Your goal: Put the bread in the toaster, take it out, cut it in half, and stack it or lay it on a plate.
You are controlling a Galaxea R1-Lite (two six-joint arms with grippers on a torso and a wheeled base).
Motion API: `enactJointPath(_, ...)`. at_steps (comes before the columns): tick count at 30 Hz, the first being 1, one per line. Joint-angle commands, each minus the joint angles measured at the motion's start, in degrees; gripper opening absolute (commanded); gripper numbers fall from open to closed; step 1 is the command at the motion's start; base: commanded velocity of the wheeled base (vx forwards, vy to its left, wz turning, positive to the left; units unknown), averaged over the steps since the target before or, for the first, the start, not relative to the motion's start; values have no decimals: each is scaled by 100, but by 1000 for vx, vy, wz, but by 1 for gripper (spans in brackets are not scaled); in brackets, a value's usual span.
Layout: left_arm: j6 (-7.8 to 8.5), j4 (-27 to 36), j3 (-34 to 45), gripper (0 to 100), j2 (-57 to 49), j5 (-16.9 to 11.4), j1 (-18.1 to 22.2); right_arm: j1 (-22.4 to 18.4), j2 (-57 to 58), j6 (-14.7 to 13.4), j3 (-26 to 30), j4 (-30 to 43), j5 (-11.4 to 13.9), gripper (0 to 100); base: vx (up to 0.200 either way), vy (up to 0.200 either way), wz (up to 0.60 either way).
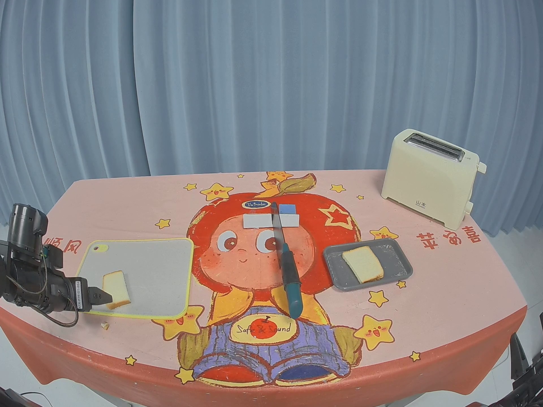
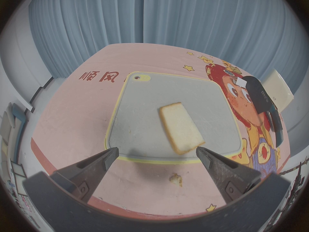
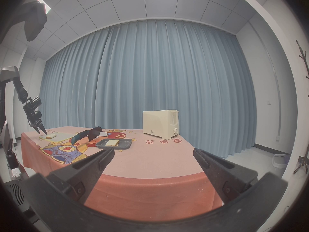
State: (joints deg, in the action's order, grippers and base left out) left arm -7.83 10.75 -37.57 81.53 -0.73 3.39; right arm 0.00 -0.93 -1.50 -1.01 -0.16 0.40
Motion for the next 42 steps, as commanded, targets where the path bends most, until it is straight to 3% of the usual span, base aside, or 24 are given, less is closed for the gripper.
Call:
enactJointPath(1, -8, -179, -57, 100, 153, -6, 145, 0, 40, 1, 101, -2, 4, 100, 0, 0, 0)
enactJointPath(7, -8, -715, -49, 100, 346, -24, 399, 0, 40, 1, 101, -2, 4, 100, 0, 0, 0)
enactJointPath(15, -87, -741, -57, 100, 583, 3, 408, 0, 40, 1, 101, -2, 4, 100, 0, 0, 0)
enactJointPath(42, -70, -741, -101, 100, 917, 12, 522, 0, 40, 1, 101, -2, 4, 100, 0, 0, 0)
